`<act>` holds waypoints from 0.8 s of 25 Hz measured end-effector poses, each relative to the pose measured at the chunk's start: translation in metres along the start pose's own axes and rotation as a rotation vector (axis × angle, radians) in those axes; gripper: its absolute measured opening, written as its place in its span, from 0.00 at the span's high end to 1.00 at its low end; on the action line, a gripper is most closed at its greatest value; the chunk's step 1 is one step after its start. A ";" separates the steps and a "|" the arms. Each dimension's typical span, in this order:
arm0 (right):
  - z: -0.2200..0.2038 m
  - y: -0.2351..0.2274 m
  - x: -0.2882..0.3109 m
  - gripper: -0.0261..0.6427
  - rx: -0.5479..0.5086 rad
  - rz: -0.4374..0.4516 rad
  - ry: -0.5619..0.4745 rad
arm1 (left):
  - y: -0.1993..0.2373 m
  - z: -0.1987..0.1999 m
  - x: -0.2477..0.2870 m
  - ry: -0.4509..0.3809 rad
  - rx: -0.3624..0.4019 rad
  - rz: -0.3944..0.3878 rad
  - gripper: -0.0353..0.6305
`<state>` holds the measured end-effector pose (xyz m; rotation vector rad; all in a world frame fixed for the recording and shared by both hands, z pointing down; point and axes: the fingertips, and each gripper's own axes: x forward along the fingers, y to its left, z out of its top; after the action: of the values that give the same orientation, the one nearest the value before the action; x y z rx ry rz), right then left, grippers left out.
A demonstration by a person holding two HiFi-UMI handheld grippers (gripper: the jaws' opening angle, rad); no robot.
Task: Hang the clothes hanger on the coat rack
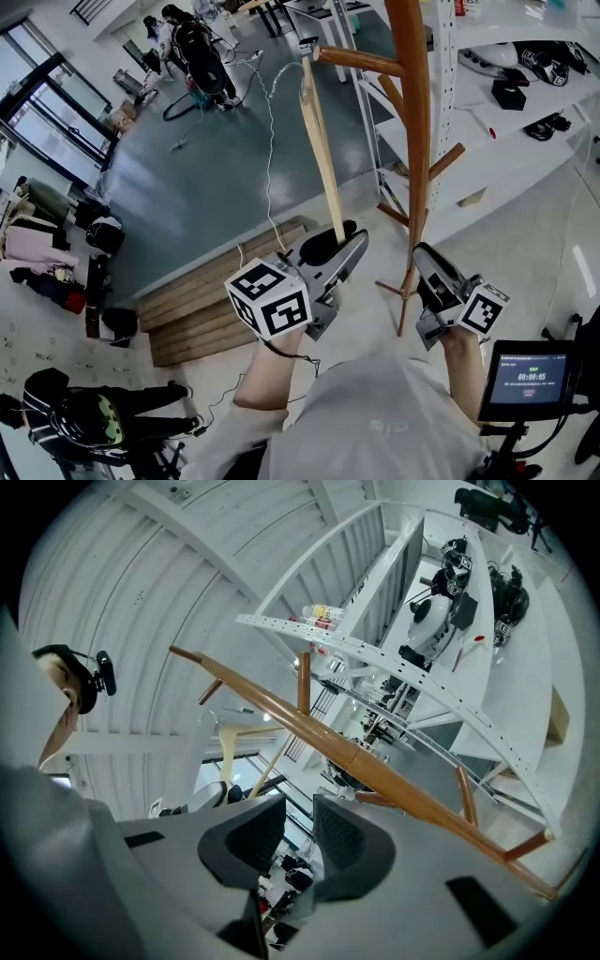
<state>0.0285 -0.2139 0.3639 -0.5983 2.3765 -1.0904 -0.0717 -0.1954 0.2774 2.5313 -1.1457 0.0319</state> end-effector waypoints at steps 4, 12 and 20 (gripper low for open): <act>0.004 0.000 -0.002 0.82 -0.002 -0.007 -0.011 | 0.001 0.010 0.005 -0.007 0.031 0.024 0.79; 0.011 0.006 -0.003 0.82 -0.011 0.019 -0.025 | -0.010 0.018 0.017 0.004 0.107 0.038 0.79; 0.014 0.003 -0.011 0.82 -0.011 0.009 -0.023 | -0.013 0.007 0.028 0.013 0.066 0.020 0.79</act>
<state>0.0452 -0.2143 0.3559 -0.6002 2.3649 -1.0622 -0.0444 -0.2102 0.2718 2.5735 -1.1841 0.0925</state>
